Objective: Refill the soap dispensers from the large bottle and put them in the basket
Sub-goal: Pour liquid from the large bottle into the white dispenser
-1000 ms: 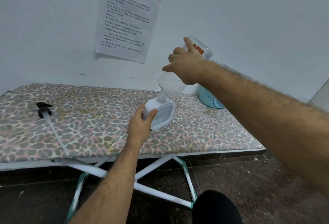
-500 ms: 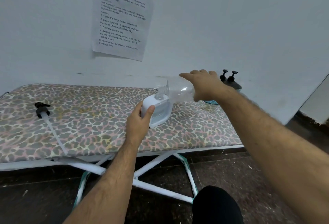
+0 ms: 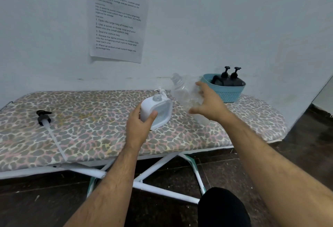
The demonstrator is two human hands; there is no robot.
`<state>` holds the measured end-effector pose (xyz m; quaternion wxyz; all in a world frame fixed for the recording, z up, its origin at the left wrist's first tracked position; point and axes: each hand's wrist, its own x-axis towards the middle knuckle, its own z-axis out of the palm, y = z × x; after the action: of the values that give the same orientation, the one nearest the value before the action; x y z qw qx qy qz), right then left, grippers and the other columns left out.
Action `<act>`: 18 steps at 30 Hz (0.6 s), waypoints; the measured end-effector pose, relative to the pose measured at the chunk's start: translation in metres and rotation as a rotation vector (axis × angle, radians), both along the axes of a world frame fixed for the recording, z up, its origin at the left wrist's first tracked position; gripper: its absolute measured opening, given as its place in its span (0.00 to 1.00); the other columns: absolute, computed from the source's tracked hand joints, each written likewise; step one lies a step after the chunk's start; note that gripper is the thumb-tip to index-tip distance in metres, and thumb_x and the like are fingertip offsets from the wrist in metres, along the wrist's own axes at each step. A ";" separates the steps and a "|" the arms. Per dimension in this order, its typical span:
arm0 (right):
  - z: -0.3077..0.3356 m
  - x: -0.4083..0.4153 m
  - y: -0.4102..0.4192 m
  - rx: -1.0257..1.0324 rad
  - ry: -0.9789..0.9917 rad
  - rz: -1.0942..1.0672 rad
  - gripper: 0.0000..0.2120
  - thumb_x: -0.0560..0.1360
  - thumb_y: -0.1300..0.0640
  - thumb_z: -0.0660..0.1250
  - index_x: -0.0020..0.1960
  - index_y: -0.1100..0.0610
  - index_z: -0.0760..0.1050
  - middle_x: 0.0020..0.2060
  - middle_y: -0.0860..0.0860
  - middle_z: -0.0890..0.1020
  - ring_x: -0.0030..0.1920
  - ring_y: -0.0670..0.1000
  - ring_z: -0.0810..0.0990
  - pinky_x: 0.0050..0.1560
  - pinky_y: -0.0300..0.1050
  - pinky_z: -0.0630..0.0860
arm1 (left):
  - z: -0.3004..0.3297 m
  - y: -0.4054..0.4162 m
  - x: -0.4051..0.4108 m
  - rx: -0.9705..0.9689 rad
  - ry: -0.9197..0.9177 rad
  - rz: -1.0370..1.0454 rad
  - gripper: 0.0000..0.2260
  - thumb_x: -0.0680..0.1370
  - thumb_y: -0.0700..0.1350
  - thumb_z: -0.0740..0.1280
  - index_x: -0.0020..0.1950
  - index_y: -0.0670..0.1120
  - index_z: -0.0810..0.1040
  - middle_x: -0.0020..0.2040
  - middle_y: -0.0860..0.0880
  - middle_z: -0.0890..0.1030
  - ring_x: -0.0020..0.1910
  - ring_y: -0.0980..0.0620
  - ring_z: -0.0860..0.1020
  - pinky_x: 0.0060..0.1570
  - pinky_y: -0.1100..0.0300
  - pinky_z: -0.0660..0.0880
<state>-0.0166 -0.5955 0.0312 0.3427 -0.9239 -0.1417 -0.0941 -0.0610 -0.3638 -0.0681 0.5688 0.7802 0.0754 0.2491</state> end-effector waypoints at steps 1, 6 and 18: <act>-0.004 0.000 -0.003 0.086 0.012 -0.026 0.48 0.64 0.57 0.81 0.77 0.50 0.59 0.66 0.52 0.73 0.61 0.50 0.73 0.54 0.51 0.78 | 0.000 0.000 0.000 0.014 -0.004 0.008 0.29 0.71 0.66 0.70 0.70 0.58 0.72 0.61 0.54 0.76 0.57 0.53 0.78 0.54 0.47 0.80; -0.025 0.006 -0.023 0.387 0.053 -0.185 0.48 0.67 0.53 0.81 0.78 0.50 0.56 0.67 0.52 0.73 0.60 0.52 0.75 0.44 0.45 0.79 | -0.001 -0.001 0.001 0.083 -0.006 0.041 0.31 0.72 0.71 0.63 0.70 0.56 0.72 0.60 0.52 0.76 0.57 0.52 0.77 0.54 0.47 0.80; -0.053 0.019 -0.052 0.514 -0.006 -0.371 0.51 0.64 0.52 0.82 0.78 0.53 0.56 0.68 0.55 0.73 0.66 0.56 0.74 0.65 0.54 0.73 | 0.000 -0.003 0.000 0.047 -0.022 0.021 0.25 0.75 0.67 0.63 0.69 0.58 0.73 0.59 0.56 0.80 0.54 0.54 0.80 0.48 0.47 0.82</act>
<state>0.0022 -0.6476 -0.0213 0.5416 -0.8169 0.0565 -0.1903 -0.0612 -0.3666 -0.0679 0.5486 0.7897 0.0714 0.2651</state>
